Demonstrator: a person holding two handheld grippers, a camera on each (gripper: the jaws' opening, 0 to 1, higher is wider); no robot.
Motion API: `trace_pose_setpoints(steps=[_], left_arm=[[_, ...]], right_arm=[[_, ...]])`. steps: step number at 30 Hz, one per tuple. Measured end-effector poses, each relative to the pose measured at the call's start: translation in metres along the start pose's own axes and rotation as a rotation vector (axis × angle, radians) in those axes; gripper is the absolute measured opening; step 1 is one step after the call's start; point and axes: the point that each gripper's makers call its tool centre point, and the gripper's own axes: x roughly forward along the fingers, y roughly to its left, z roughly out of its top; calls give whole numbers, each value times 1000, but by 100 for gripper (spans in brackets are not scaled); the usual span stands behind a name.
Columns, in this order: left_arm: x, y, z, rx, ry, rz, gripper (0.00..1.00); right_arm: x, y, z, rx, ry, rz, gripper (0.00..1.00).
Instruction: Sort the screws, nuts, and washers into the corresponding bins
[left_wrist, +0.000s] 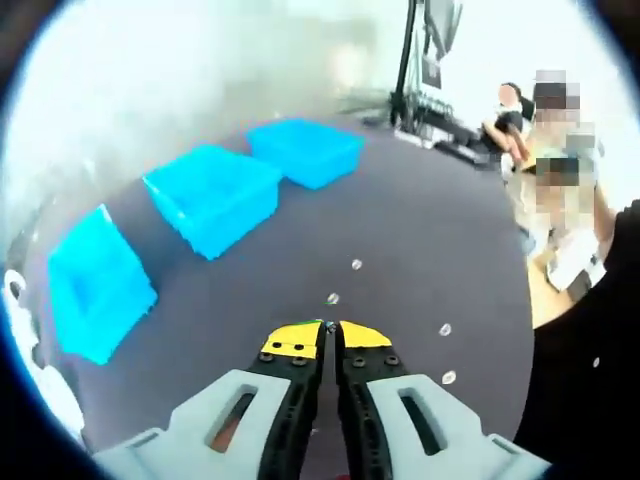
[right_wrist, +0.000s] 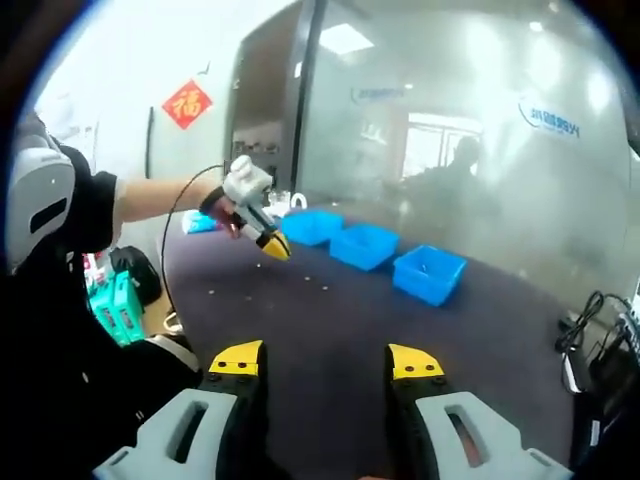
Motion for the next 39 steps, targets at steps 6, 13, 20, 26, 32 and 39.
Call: trace_pose_setpoints(steps=[6,13,20,26,32,39], left_arm=[[-24,-25,20,27,-159,65,0],[-58,-18,37,35,-347,215,0],[-97,4,36,5,-519,444,0],[-116,24,33,52,-580,633,0],[-123,35,34,23,-613,688,0],[-137,68,53,49,-629,810,0]], right_arm=[[0,5,9,12,-33,-2,42],[-1,6,17,22,-67,-13,42],[-2,7,21,45,-101,-20,42],[-2,7,26,55,-127,-22,42],[-2,8,32,58,-162,-31,42],[0,13,32,66,-179,-21,42]])
